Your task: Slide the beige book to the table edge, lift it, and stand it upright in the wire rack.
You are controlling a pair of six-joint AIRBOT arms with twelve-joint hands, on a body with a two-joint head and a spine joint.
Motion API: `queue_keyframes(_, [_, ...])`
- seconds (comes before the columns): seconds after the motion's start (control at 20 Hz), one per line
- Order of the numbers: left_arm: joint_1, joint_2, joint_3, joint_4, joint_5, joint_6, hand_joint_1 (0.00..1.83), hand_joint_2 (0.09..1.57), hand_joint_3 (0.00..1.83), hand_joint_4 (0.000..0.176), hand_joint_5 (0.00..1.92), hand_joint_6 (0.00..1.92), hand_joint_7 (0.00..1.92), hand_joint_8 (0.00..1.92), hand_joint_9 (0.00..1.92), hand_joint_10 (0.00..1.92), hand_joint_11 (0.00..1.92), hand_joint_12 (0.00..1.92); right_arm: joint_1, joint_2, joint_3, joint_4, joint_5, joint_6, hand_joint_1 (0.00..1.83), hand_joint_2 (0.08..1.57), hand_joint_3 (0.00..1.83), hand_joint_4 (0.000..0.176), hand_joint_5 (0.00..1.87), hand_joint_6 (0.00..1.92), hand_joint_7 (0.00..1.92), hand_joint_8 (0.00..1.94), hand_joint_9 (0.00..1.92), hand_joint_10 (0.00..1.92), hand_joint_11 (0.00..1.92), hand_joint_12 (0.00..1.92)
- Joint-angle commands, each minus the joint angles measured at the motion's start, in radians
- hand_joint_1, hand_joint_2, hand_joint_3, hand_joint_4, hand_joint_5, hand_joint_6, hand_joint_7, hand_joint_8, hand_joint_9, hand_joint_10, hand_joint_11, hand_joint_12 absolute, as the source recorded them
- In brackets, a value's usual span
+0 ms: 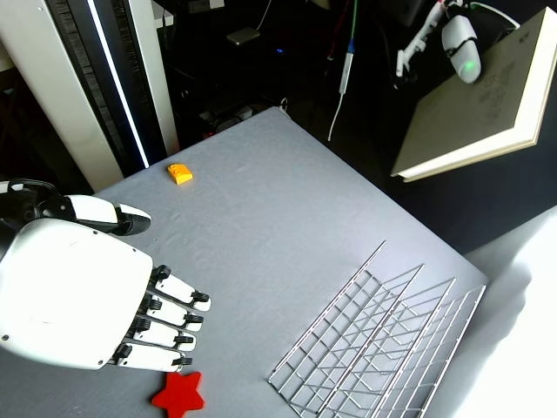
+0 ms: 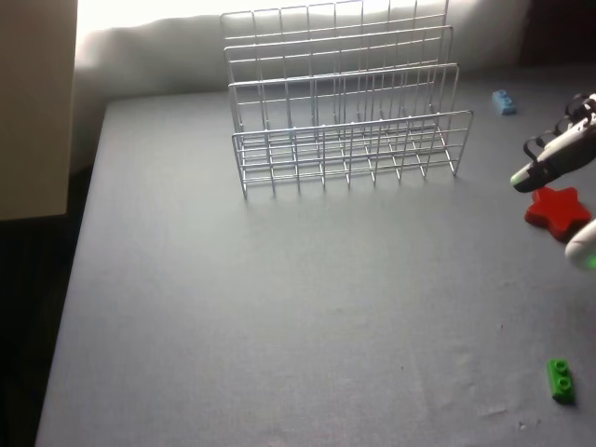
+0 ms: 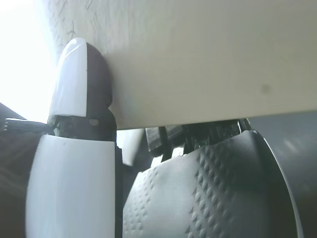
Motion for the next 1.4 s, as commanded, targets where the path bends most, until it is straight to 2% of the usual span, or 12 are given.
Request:
queue_keyframes(0.0, [-0.004, 0.007, 0.009, 0.024, -0.187, -0.002, 1.47, 1.22, 0.00, 0.000, 0.72, 1.34, 0.58, 1.33, 0.68, 1.35, 0.69, 1.66, 0.007, 0.007, 0.002, 0.045, -0.059, -0.001, 0.31, 0.97, 0.00, 0.000, 0.34, 0.00, 0.36, 0.00, 0.35, 0.00, 0.03, 0.89])
queue_keyframes(0.25, [-0.018, -0.004, 0.002, 0.077, -0.294, 0.017, 1.47, 1.24, 0.00, 0.000, 0.72, 1.35, 0.54, 1.38, 0.64, 1.39, 0.63, 1.70, 0.007, 0.008, 0.002, 0.054, -0.059, 0.007, 0.32, 0.96, 0.00, 0.000, 0.34, 0.00, 0.37, 0.00, 0.36, 0.00, 0.03, 0.89])
queue_keyframes(0.3, [-0.015, -0.036, 0.022, 0.103, -0.375, -0.012, 1.47, 1.24, 0.00, 0.000, 0.72, 1.35, 0.55, 1.39, 0.64, 1.38, 0.63, 1.71, 0.006, 0.008, 0.002, 0.054, -0.055, 0.007, 0.33, 0.96, 0.00, 0.000, 0.35, 0.00, 0.38, 0.01, 0.37, 0.01, 0.03, 0.89])
queue_keyframes(0.4, [-0.029, -0.081, 0.052, 0.124, -0.459, -0.048, 1.47, 1.24, 0.00, 0.000, 0.71, 1.35, 0.55, 1.38, 0.65, 1.40, 0.64, 1.71, 0.006, 0.008, 0.002, 0.054, -0.047, 0.004, 0.32, 0.95, 0.00, 0.000, 0.36, 0.01, 0.38, 0.00, 0.36, 0.00, 0.02, 0.89])
queue_keyframes(0.5, [-0.057, -0.124, 0.101, 0.229, -0.482, -0.071, 1.47, 1.24, 0.00, 0.000, 0.70, 1.37, 0.56, 1.36, 0.65, 1.39, 0.64, 1.71, 0.006, 0.007, 0.002, 0.054, -0.045, 0.002, 0.35, 0.95, 0.00, 0.000, 0.33, 0.00, 0.36, 0.00, 0.36, 0.00, 0.02, 0.92])
queue_keyframes(0.6, [-0.073, -0.161, 0.137, 0.275, -0.504, -0.071, 1.47, 1.24, 0.00, 0.000, 0.72, 1.33, 0.55, 1.39, 0.64, 1.39, 0.67, 1.68, 0.006, 0.007, 0.002, 0.054, -0.045, 0.002, 0.29, 0.96, 0.00, 0.000, 0.35, 0.01, 0.37, 0.00, 0.36, 0.00, 0.02, 0.92])
queue_keyframes(0.85, [-0.115, -0.247, 0.217, 0.391, -0.522, -0.068, 1.47, 1.24, 0.00, 0.000, 0.72, 1.35, 0.56, 1.35, 0.63, 1.41, 0.61, 1.74, 0.007, 0.007, 0.002, 0.059, -0.043, 0.003, 0.32, 0.96, 0.00, 0.000, 0.34, 0.00, 0.37, 0.00, 0.36, 0.00, 0.02, 0.90])
queue_keyframes(1.05, [-0.189, -0.305, 0.266, 0.421, -0.465, -0.087, 1.47, 1.24, 0.00, 0.000, 0.72, 1.34, 0.57, 1.35, 0.65, 1.39, 0.60, 1.75, 0.007, 0.007, 0.003, 0.059, -0.047, 0.003, 0.32, 0.97, 0.01, 0.000, 0.29, 0.00, 0.31, 0.00, 0.31, 0.00, 0.00, 0.86])
queue_keyframes(1.15, [-0.214, -0.317, 0.296, 0.439, -0.437, -0.095, 1.47, 1.23, 0.00, 0.000, 0.72, 1.32, 0.61, 1.31, 0.69, 1.37, 0.57, 1.77, 0.007, 0.007, 0.004, 0.059, -0.048, 0.003, 0.27, 0.99, 0.01, 0.000, 0.31, 0.01, 0.33, 0.01, 0.33, 0.01, 0.01, 0.86])
queue_keyframes(1.2, [-0.224, -0.321, 0.307, 0.439, -0.430, -0.096, 1.47, 1.24, 0.00, 0.000, 0.71, 1.34, 0.55, 1.35, 0.67, 1.41, 0.60, 1.76, 0.007, 0.007, 0.004, 0.059, -0.048, 0.002, 0.26, 1.00, 0.01, 0.000, 0.32, 0.01, 0.34, 0.01, 0.34, 0.01, 0.01, 0.86])
queue_keyframes(1.35, [-0.247, -0.331, 0.324, 0.439, -0.423, -0.114, 1.47, 1.23, 0.00, 0.000, 0.71, 1.32, 0.58, 1.35, 0.70, 1.34, 0.65, 1.71, 0.007, 0.007, 0.004, 0.059, -0.047, -0.006, 0.22, 1.00, 0.00, 0.000, 0.31, 0.00, 0.34, 0.00, 0.33, 0.00, 0.00, 0.81])
